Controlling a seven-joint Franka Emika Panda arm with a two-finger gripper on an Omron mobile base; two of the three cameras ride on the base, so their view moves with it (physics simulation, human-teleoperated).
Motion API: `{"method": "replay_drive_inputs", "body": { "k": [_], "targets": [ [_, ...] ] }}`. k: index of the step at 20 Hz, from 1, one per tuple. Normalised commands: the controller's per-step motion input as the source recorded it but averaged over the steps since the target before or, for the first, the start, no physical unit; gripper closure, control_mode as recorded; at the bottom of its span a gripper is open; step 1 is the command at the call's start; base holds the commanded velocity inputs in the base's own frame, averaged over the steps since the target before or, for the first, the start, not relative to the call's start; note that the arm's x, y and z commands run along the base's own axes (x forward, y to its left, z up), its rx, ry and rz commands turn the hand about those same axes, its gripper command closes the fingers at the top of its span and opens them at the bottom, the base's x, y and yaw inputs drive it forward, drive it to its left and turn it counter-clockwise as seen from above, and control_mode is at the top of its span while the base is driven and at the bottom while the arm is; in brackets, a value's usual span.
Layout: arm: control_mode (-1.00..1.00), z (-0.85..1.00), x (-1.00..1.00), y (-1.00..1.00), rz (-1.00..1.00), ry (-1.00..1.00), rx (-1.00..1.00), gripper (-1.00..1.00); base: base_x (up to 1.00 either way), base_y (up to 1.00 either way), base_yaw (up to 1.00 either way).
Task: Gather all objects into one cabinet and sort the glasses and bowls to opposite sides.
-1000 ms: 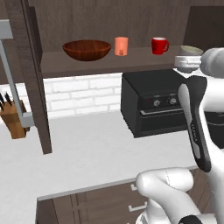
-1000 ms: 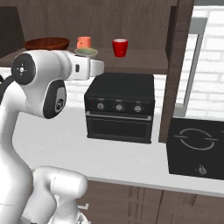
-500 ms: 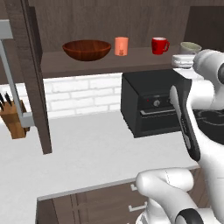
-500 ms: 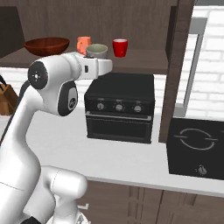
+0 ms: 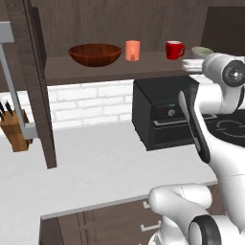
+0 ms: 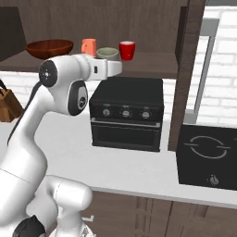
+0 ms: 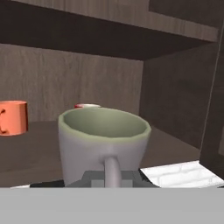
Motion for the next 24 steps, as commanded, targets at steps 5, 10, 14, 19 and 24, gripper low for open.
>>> {"method": "replay_drive_inputs", "body": {
  "k": [5, 10, 14, 19, 24],
  "targets": [
    [-1.00, 0.23, 0.21, -0.02, 0.00, 0.13, 0.00, 1.00, 0.00, 0.00, 0.00],
    [-1.00, -0.15, 0.02, 0.00, 0.02, 0.00, 0.00, 1.00, 0.00, 0.00, 0.00],
    [-1.00, -0.22, 0.26, 0.00, 0.03, -0.05, 0.00, 1.00, 0.00, 0.00, 0.00],
    [-1.00, -0.08, 0.55, 0.00, 0.00, -0.05, 0.00, 1.00, 0.00, 0.00, 0.00],
    [-1.00, -0.04, 0.58, 0.00, 0.00, 0.03, 0.00, 1.00, 0.00, 0.00, 0.00]
  ]
}}
